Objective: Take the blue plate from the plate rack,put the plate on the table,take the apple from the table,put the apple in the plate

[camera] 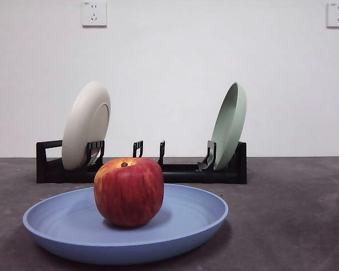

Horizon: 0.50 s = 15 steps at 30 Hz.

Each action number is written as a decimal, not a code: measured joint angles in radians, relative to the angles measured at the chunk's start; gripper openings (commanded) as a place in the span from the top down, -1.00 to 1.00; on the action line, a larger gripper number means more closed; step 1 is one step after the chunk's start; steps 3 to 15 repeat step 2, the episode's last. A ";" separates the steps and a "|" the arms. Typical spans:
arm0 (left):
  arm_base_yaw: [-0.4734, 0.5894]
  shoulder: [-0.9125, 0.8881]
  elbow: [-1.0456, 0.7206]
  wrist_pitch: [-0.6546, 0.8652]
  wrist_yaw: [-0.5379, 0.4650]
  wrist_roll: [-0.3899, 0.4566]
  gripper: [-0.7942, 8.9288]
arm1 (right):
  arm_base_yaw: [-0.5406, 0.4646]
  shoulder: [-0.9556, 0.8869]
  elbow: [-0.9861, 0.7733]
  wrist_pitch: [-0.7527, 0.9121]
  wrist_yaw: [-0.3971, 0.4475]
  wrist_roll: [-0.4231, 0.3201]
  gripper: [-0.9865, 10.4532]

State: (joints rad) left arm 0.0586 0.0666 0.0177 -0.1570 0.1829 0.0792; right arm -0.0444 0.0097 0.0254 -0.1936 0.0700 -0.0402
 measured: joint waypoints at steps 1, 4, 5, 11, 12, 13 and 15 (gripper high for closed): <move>0.000 0.000 0.000 0.000 0.000 0.000 0.84 | 0.005 0.000 0.000 0.000 -0.002 0.003 0.83; 0.000 0.001 0.000 0.000 0.000 0.000 0.84 | 0.005 0.000 0.000 0.000 -0.005 0.005 0.83; 0.000 0.001 0.000 0.000 0.000 0.000 0.84 | 0.005 0.000 0.000 0.000 -0.005 0.005 0.83; 0.000 0.001 0.000 0.000 0.000 0.000 0.84 | 0.005 0.000 0.000 0.000 -0.005 0.005 0.83; 0.000 0.001 0.000 0.000 0.000 0.000 0.84 | 0.005 0.000 0.000 0.000 -0.005 0.005 0.83; 0.000 0.001 0.000 0.000 0.000 0.000 0.84 | 0.005 0.000 0.000 0.000 -0.005 0.005 0.83; 0.000 0.001 0.000 0.000 0.000 0.000 0.84 | 0.005 0.000 0.000 0.000 -0.005 0.005 0.83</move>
